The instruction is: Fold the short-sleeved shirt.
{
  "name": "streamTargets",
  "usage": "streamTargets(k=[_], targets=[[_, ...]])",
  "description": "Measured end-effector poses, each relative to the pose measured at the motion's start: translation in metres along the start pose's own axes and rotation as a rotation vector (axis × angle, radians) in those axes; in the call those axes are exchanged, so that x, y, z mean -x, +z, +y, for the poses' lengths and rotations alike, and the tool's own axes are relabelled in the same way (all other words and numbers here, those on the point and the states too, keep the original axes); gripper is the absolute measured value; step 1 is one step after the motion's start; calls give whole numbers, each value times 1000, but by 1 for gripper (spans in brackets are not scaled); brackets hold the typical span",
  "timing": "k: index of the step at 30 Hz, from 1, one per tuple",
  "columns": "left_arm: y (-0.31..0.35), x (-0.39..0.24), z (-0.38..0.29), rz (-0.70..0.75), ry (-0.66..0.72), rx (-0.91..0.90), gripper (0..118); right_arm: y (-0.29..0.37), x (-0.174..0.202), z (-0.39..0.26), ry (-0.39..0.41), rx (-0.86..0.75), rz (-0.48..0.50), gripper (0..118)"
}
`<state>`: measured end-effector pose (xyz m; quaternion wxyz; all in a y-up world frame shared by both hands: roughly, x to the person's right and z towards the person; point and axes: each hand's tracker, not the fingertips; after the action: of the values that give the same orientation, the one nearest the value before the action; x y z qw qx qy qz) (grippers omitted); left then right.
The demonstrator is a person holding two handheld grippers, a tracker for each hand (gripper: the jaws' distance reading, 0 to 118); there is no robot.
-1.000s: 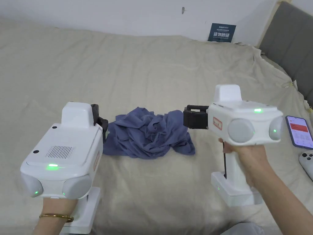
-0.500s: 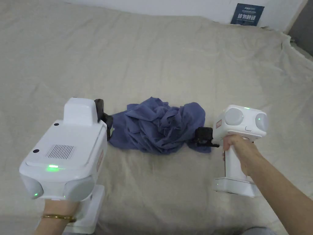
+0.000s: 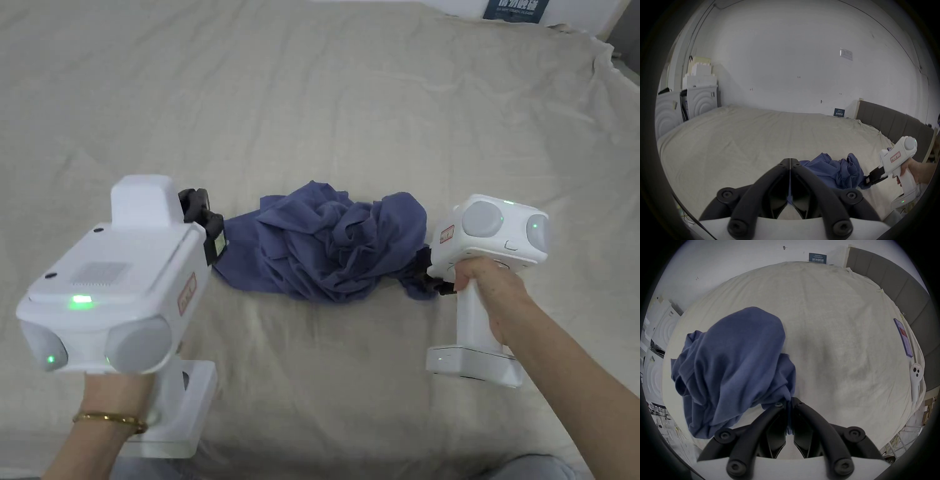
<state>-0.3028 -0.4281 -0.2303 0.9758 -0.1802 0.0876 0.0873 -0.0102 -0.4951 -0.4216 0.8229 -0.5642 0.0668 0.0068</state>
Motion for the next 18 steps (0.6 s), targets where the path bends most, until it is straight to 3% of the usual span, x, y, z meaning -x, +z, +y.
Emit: streamTargets(k=[2, 4, 6, 13, 18], targets=[[-15, 6, 14, -15, 25, 66, 48, 7, -1, 1, 19, -15, 0, 3], [-33, 13, 29, -7, 31, 139, 92, 15, -2, 2, 36, -29, 4, 3], [-55, 20, 43, -14, 52, 226, 118, 21, -5, 5, 44, -43, 8, 3], [-128, 28, 60, 12, 26, 510, 118, 33, -15, 9, 51, -74, 20, 3], [-168, 22, 38, 65, -94, 696, 117, 28, -21, 8, 54, -79, 30, 3]])
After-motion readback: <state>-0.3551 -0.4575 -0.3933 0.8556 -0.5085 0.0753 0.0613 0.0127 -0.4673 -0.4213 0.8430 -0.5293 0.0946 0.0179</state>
